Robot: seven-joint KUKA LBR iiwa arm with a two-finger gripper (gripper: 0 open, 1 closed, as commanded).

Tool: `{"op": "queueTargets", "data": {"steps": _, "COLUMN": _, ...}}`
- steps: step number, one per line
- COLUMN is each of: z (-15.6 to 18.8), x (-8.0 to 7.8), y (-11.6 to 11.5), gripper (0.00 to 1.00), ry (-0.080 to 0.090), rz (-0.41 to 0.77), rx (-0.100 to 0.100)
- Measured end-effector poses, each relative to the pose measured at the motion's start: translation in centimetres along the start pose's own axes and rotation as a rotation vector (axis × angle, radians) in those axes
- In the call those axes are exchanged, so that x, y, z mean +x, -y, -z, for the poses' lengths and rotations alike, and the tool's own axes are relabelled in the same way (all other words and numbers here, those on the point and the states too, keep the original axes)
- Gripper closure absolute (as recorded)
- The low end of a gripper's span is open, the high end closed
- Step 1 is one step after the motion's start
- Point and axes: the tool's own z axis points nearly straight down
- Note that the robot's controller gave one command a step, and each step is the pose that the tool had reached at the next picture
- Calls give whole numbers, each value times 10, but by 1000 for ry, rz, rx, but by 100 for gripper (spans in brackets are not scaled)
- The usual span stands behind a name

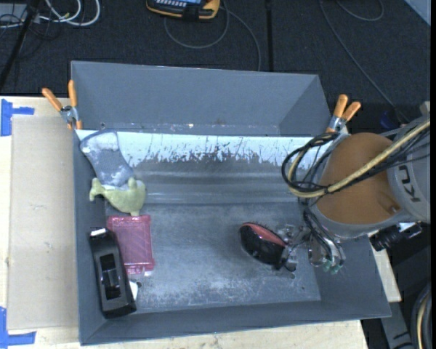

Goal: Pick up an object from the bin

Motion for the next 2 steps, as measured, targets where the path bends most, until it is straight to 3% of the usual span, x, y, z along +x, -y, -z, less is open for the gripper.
{"op": "queueTargets", "data": {"steps": 1, "z": -6, "x": -2, "y": -2, "gripper": 100, "ry": 6, "rz": 5, "rx": 0}}
{"op": "queueTargets", "data": {"steps": 2, "z": -35, "x": 6, "y": -2, "gripper": 100, "ry": -15, "rz": 9, "rx": 1}}
